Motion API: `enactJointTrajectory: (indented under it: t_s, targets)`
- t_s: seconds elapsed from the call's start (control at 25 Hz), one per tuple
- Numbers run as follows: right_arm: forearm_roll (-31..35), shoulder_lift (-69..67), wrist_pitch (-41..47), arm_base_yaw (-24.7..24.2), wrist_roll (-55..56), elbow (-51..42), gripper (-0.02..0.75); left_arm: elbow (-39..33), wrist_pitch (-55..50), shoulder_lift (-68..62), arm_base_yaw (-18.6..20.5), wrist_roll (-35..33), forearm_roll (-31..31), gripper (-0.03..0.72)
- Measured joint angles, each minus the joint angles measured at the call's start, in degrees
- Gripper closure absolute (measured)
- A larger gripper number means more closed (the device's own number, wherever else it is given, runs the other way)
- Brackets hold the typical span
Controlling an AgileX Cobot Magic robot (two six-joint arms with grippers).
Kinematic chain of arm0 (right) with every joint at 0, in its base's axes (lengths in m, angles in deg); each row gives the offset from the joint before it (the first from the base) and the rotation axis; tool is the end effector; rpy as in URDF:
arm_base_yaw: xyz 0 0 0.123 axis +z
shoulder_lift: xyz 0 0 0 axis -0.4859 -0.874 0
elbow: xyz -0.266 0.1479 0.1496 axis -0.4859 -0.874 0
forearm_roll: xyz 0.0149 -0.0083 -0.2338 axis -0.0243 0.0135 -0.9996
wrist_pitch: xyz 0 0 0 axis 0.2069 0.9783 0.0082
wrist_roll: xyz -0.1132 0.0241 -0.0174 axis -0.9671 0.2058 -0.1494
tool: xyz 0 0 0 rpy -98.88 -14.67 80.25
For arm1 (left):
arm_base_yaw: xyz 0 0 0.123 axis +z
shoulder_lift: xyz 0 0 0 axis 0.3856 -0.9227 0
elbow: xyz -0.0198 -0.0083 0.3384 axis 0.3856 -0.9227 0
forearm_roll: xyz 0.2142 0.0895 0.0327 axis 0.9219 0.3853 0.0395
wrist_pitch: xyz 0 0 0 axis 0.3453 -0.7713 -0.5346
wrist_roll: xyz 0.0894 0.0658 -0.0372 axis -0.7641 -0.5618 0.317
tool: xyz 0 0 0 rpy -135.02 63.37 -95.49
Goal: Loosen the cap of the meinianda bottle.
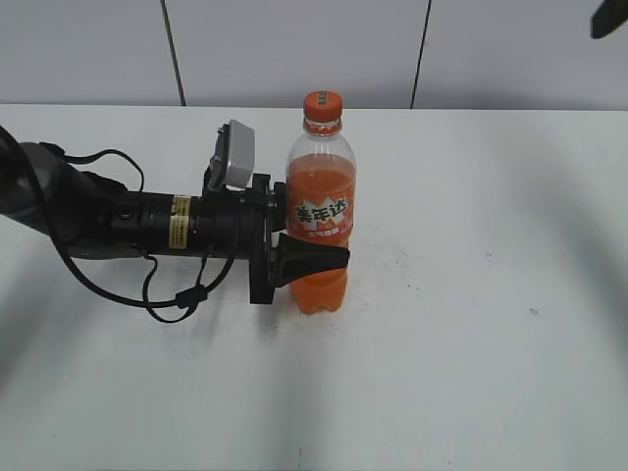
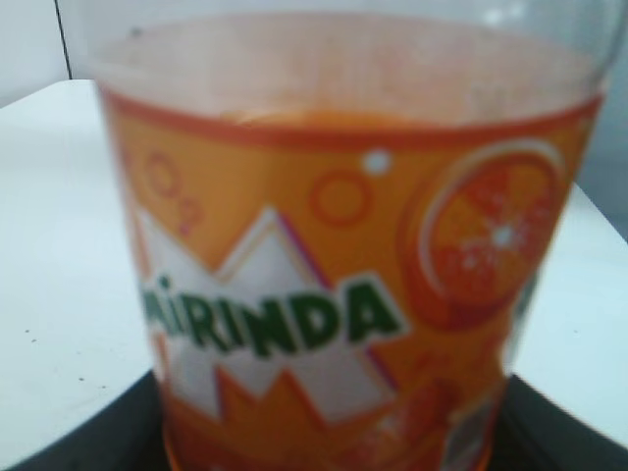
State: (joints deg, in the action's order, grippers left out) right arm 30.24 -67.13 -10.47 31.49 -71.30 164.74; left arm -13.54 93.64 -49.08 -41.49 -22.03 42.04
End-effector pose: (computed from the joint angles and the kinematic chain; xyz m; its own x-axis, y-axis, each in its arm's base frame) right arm 0.2998 0.0375 0.4076 -0.9000 0.1152 -0.4203 0.0032 0.9662 0.2579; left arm 0.3673 -0.2363 0.1476 -0.0646 0.1832 -0.9809 0.9943 0.0958 -0.0476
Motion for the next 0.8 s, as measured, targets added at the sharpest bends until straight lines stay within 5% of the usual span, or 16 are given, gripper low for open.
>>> enactJointTrajectory:
  t_s: [0.32,0.6,0.8]
  targets:
    - [0.73,-8.44,0.0,13.69,5.09,8.47,0.225,0.0,-0.12,0.0,0.0,0.0,-0.17,0.274]
    - [5.55,-8.62,0.11,17.09,6.82,9.81,0.225,0.0,-0.12,0.0,0.0,0.0,-0.17,0.274]
    - [-2.34,-8.62,0.11,23.14,15.65,9.85,0.225,0.0,-0.12,0.0,0.0,0.0,-0.23,0.274]
